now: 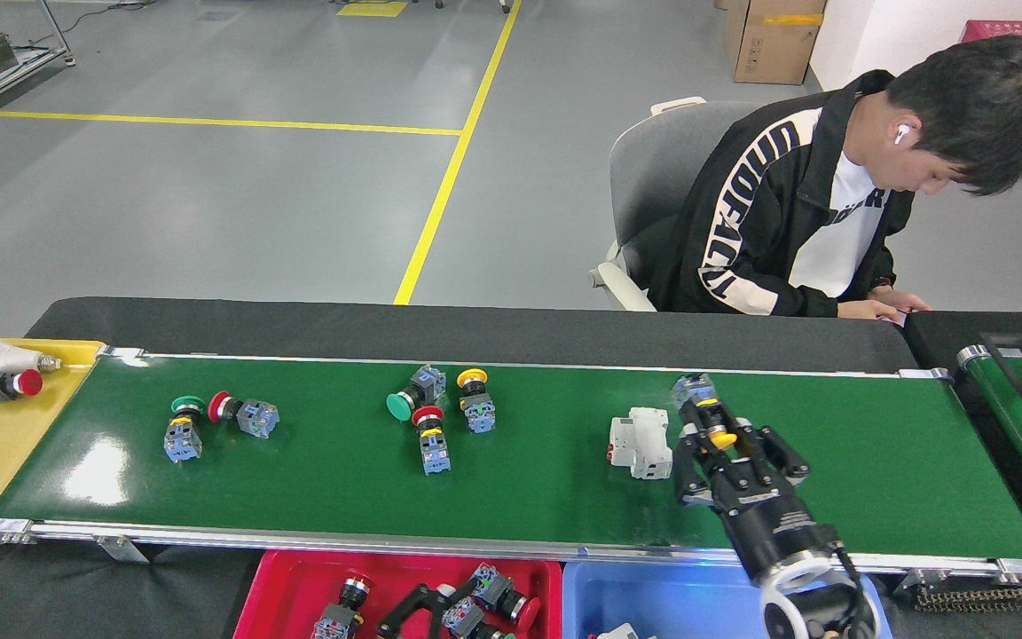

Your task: Pick switch part from conveyor to tray

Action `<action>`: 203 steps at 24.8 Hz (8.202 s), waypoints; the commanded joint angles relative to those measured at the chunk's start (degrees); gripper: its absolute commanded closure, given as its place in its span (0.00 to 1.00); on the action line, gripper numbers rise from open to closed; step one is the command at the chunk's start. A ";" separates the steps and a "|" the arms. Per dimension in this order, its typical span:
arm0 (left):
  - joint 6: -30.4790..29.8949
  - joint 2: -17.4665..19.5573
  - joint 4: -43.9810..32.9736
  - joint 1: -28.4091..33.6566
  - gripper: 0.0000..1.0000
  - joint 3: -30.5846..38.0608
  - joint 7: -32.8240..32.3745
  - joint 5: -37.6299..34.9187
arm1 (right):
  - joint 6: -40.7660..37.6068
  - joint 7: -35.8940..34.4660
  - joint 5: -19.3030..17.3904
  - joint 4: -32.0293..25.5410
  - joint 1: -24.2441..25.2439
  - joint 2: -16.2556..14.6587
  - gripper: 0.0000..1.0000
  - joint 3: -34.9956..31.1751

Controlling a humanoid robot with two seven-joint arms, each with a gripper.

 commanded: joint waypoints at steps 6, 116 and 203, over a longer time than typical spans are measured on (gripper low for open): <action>1.18 -0.45 3.27 -0.50 0.00 21.30 -1.08 3.88 | -17.95 0.57 0.92 -3.28 6.24 7.13 0.79 8.22; 11.73 -2.92 29.81 -24.23 0.00 19.81 -0.47 -7.02 | -13.29 -10.95 5.76 -3.54 18.81 7.93 0.01 -21.66; 6.55 -4.41 -0.95 -0.15 0.00 15.42 -0.20 0.45 | -1.08 -10.86 8.48 -3.63 19.17 8.28 0.01 -22.71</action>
